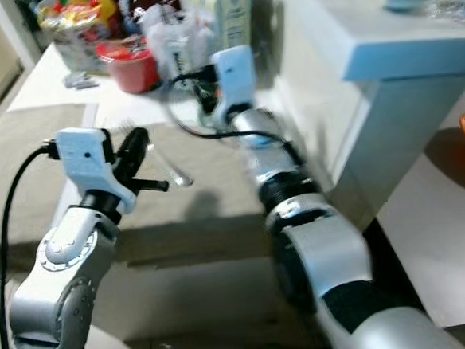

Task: Setting the table

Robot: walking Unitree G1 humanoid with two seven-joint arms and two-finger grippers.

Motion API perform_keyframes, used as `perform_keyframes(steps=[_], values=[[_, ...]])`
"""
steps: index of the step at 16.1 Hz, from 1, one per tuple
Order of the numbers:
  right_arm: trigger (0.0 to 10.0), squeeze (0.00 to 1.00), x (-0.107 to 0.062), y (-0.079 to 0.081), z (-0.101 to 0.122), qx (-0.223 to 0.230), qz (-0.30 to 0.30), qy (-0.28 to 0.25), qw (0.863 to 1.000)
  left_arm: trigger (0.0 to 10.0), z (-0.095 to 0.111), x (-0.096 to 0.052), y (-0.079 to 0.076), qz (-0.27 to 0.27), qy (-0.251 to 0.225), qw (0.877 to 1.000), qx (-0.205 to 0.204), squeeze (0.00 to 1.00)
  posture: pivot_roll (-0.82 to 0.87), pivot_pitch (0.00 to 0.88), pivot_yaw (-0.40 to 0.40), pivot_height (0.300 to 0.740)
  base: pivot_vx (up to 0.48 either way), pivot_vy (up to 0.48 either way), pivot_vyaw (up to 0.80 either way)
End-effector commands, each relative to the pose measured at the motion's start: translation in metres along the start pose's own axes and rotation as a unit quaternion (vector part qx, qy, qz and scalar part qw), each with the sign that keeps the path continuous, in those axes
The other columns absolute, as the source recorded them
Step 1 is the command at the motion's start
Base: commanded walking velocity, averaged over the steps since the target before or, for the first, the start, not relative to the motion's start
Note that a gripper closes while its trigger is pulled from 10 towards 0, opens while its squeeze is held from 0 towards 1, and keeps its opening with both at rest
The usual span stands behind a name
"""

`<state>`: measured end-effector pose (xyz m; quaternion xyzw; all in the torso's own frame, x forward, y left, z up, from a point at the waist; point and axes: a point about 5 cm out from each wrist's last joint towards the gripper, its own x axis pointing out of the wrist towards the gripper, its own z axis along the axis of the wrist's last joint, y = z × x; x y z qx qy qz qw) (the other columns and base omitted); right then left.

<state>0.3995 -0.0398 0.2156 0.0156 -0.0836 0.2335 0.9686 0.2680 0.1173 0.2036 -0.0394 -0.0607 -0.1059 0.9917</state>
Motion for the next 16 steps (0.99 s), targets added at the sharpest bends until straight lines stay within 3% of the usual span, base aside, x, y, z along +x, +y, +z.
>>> perform_keyframes(steps=[1,3,6,16], values=[[10.0,0.00,0.007,0.001,0.017,0.026,0.010,-0.018,0.999,10.0,0.000,-0.001,0.001,0.003,0.001,1.000,0.000,0.00,-0.02,0.055,0.024,0.740,0.000,0.000,0.00],[10.0,0.00,0.010,0.007,0.022,0.044,0.027,-0.027,0.998,10.0,0.001,-0.002,0.001,0.005,0.000,1.000,0.000,0.00,-0.01,0.059,0.023,0.740,0.000,0.000,0.00],[10.0,0.00,0.010,0.010,0.028,-0.005,0.027,-0.046,0.999,10.0,0.001,-0.002,0.002,0.007,0.000,1.000,0.001,0.00,-0.01,0.060,0.022,0.740,0.000,0.000,0.00],[10.0,0.00,0.008,0.020,0.011,-0.011,0.048,-0.011,0.999,10.0,0.002,-0.001,0.001,0.005,-0.002,1.000,-0.002,0.00,-0.01,0.060,0.022,0.740,0.000,0.000,0.00]])
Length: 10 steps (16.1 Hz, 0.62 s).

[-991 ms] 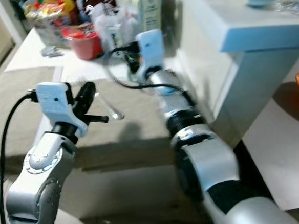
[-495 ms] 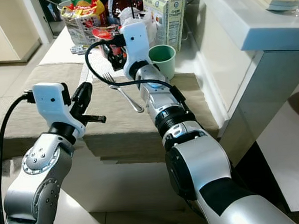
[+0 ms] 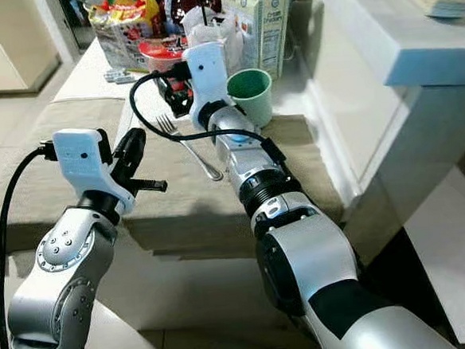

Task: Setting the table

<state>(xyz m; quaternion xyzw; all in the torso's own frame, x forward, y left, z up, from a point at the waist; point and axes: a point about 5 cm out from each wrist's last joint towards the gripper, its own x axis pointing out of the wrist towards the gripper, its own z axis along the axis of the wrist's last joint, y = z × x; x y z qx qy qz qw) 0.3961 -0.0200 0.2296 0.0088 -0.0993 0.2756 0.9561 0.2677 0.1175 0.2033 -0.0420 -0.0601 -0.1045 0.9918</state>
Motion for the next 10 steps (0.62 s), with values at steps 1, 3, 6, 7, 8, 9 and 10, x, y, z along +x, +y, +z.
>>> perform_keyframes(steps=[1,3,6,7,8,9,10], values=[[10.0,0.00,0.0001,0.0004,0.0014,-0.009,0.002,-0.003,1.000,10.0,0.0029,-0.0011,0.0009,0.004,-0.003,1.000,0.001,0.00,-0.01,0.059,0.021,0.740,0.000,0.000,0.00],[10.0,0.00,0.0002,-0.0008,0.0031,-0.017,-0.001,-0.007,1.000,10.0,0.0031,-0.0009,0.0012,0.005,-0.004,1.000,0.002,0.00,-0.01,0.059,0.023,0.740,0.000,0.000,0.00],[10.0,0.00,-0.0012,-0.0032,0.0023,-0.024,-0.005,-0.007,1.000,10.0,0.0033,-0.0005,0.0010,0.005,-0.006,1.000,0.002,0.00,-0.01,0.059,0.023,0.740,0.000,0.000,0.00],[10.0,0.00,-0.0013,-0.0034,0.0023,-0.026,-0.006,-0.007,1.000,10.0,0.0033,-0.0005,0.0009,0.005,-0.006,1.000,0.002,0.00,-0.01,0.059,0.023,0.740,0.000,0.000,0.00],[10.0,0.00,-0.0014,-0.0045,0.0028,-0.027,-0.007,-0.008,1.000,10.0,0.0033,-0.0002,0.0006,0.004,-0.007,1.000,0.002,0.00,-0.02,0.056,0.024,0.740,0.000,0.000,0.00],[10.0,0.00,-0.0014,-0.0049,0.0033,-0.030,-0.008,-0.009,0.999,10.0,0.0039,0.0000,0.0004,0.004,-0.008,1.000,0.002,0.00,-0.02,0.056,0.024,0.740,0.000,0.000,0.00],[10.0,0.00,-0.0014,-0.0048,0.0035,-0.035,-0.010,-0.010,0.999,10.0,0.0038,0.0001,0.0008,0.005,-0.008,1.000,0.003,0.00,-0.02,0.052,0.024,0.740,0.000,0.000,0.00]])
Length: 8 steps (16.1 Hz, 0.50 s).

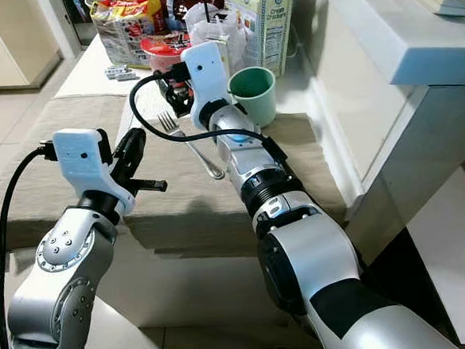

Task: Setting the table

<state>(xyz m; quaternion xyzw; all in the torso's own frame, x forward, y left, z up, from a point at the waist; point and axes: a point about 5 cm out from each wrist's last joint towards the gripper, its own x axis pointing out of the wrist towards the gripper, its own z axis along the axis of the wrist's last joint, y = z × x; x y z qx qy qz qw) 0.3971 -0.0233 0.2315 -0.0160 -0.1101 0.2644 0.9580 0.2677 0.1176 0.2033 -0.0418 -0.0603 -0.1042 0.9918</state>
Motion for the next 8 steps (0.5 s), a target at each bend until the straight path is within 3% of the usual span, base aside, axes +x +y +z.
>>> perform_keyframes(steps=[1,5,6,8], values=[[10.0,0.00,-0.0010,-0.0021,0.0024,-0.013,-0.004,-0.011,1.000,10.0,0.0039,0.0001,0.0007,0.004,-0.009,1.000,0.003,0.00,-0.02,0.052,0.024,0.740,0.000,0.000,0.00],[10.0,0.00,-0.0025,-0.0064,-0.0015,-0.018,-0.019,0.002,1.000,10.0,0.0042,0.0000,0.0004,0.003,-0.010,1.000,0.004,0.00,-0.02,0.045,0.027,0.740,0.000,0.000,0.00],[0.0,0.00,-0.0029,-0.0078,-0.0019,-0.019,-0.024,0.003,1.000,10.0,0.0043,0.0000,0.0004,0.002,-0.010,1.000,0.004,0.00,-0.02,0.044,0.027,0.740,0.000,0.000,0.00],[0.0,0.00,-0.0033,-0.0088,-0.0021,-0.020,-0.026,0.002,0.999,10.0,0.0044,0.0002,0.0005,0.001,-0.010,1.000,0.004,0.00,-0.02,0.042,0.028,0.740,0.000,0.000,0.00]])
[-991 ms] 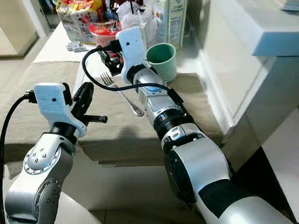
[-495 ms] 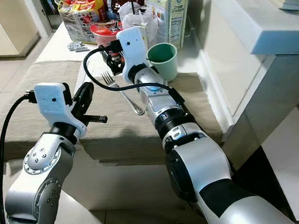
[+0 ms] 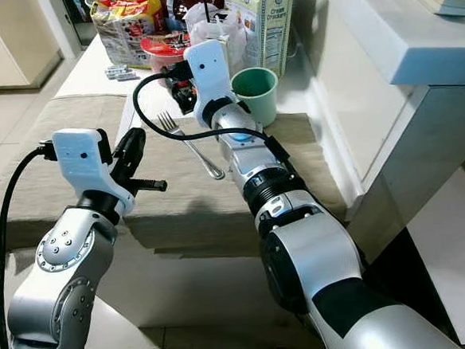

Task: Setting the table

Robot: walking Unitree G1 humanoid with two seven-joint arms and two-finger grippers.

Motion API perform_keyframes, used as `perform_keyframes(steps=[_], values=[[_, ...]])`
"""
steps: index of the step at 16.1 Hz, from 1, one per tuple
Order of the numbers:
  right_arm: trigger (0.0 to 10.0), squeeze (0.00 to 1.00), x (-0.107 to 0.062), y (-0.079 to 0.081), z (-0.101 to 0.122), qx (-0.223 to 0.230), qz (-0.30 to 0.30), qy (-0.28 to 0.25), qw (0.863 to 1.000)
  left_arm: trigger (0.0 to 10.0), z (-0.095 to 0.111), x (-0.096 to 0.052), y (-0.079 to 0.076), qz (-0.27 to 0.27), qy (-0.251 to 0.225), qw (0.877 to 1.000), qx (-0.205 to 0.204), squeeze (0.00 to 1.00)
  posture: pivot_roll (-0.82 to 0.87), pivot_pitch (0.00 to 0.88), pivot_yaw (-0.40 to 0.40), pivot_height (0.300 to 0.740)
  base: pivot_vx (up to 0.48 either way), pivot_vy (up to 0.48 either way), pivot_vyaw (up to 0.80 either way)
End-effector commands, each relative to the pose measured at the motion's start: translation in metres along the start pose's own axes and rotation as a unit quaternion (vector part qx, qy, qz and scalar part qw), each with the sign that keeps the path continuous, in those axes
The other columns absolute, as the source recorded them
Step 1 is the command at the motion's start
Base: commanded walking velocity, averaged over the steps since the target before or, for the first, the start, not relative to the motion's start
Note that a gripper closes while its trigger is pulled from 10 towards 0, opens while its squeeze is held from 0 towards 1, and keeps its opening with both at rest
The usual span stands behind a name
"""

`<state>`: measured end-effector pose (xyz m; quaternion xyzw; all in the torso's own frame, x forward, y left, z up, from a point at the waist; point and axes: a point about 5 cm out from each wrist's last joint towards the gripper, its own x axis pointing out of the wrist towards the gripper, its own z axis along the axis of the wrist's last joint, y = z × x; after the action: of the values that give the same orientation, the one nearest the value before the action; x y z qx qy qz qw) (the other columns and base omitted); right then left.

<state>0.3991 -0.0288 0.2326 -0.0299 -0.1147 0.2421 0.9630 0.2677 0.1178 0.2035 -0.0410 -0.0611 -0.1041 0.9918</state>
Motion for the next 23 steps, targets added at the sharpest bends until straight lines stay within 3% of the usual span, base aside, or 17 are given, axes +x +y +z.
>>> perform_keyframes(steps=[1,16,17,18,19,20,23], values=[[0.0,0.00,-0.002,-0.003,-0.003,-0.004,-0.005,0.003,1.000,10.0,0.004,0.000,0.000,0.001,-0.009,1.000,0.003,0.00,-0.02,0.042,0.028,0.740,0.000,0.000,0.00],[0.0,0.00,-0.005,-0.016,-0.002,-0.025,-0.042,-0.006,0.999,10.0,0.005,0.003,-0.001,-0.001,-0.012,1.000,0.002,0.00,-0.02,0.049,0.032,0.740,0.000,0.000,0.00],[0.0,0.12,-0.005,-0.016,-0.001,-0.026,-0.043,-0.010,0.999,10.0,0.005,0.003,-0.001,-0.001,-0.012,1.000,0.002,0.00,-0.02,0.049,0.032,0.740,0.000,0.000,0.00],[0.0,0.16,-0.005,-0.017,0.000,-0.027,-0.044,-0.011,0.999,10.0,0.005,0.003,-0.001,-0.001,-0.012,1.000,0.002,0.00,-0.03,0.049,0.033,0.740,0.000,0.000,0.00],[0.0,0.16,-0.005,-0.017,0.000,-0.028,-0.044,-0.010,0.999,10.0,0.005,0.003,-0.001,-0.001,-0.012,1.000,0.002,0.00,-0.03,0.049,0.033,0.740,0.000,0.000,0.00],[0.0,0.09,-0.006,-0.017,-0.001,-0.028,-0.045,-0.010,0.999,10.0,0.005,0.003,-0.001,-0.001,-0.013,1.000,0.002,0.00,-0.03,0.050,0.033,0.740,0.000,0.000,0.00],[0.0,0.07,-0.006,-0.018,0.003,-0.031,-0.046,-0.021,0.998,10.0,0.006,0.003,-0.001,-0.001,-0.014,1.000,0.003,0.00,-0.03,0.051,0.034,0.740,0.000,0.000,0.00]])
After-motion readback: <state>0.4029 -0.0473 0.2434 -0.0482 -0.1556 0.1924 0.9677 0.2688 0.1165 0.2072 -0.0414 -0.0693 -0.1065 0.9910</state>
